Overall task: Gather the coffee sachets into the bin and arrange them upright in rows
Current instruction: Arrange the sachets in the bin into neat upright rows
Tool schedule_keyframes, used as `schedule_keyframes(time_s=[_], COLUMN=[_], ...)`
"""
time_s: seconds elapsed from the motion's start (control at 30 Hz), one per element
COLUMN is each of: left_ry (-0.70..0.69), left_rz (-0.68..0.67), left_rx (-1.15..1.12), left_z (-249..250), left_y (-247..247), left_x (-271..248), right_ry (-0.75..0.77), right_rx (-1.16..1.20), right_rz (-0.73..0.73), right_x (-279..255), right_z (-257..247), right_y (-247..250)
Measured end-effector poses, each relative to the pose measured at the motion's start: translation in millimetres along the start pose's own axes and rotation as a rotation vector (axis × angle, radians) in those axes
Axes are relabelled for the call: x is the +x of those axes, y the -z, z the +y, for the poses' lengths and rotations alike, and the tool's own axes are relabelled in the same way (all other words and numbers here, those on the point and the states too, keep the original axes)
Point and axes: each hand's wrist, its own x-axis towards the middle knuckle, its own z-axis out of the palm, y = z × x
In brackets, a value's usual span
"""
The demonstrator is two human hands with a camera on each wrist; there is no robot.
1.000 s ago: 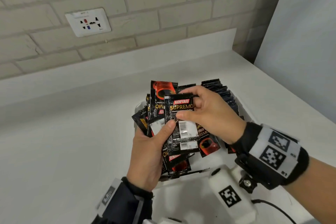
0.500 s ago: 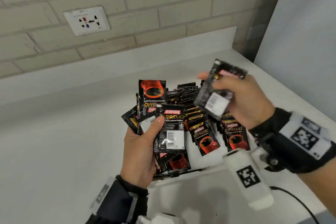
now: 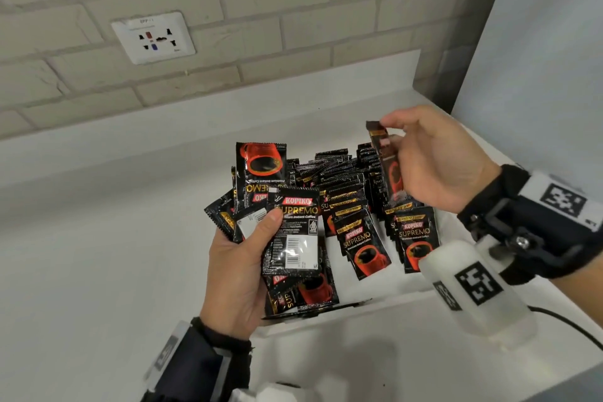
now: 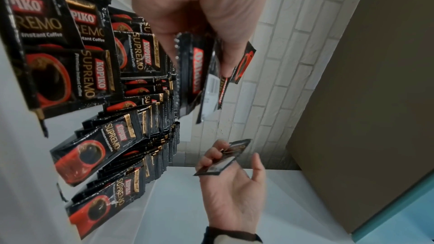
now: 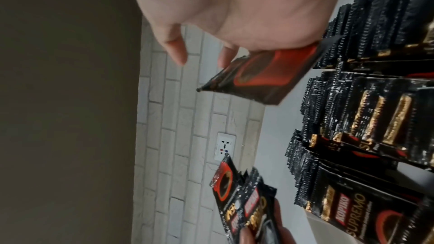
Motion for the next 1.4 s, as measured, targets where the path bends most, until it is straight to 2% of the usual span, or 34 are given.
schedule_keyframes(time_s=[0.13,0.27,0.37,0.47,0.57,0.63,0.8,1.07,1.4], left_ry=[-0.004,-0.007,-0.009,-0.015,-0.016,-0.013,-0.001,0.008,0.008], left_rz=[-0.009,-0.004,-0.003,0.003,0.005,0.004,0.005,0.006,-0.021], left_rx=[-0.006,0.007,0.014,0.032,0.02,0.016,0.017,0.003,0.018], left_z=[1,1,1,2,3,3,1,1,-1], left_y=[2,2,3,5,5,5,4,9,8], left_x=[1,2,3,4,4,5,5,6,8], right_ry=[0.034,0.117,0.121,0.119,0.042,-0.024,-0.085,0.044,0.03], right_rx=[-0.124,-0.246,-0.381,-0.739,-1.186,-1.364,-1.589,-1.903,-1.99], right_rz=[0.127,0.096,0.071,0.025,-0.103,-0.196,-0.313,-0.33,-0.339], right_x=[8,8,6,8,9,11,21,36,42], right_z=[5,8,8,9,17,25,43,44,42], right_y=[2,5,8,11,12,10,2,-7,-1])
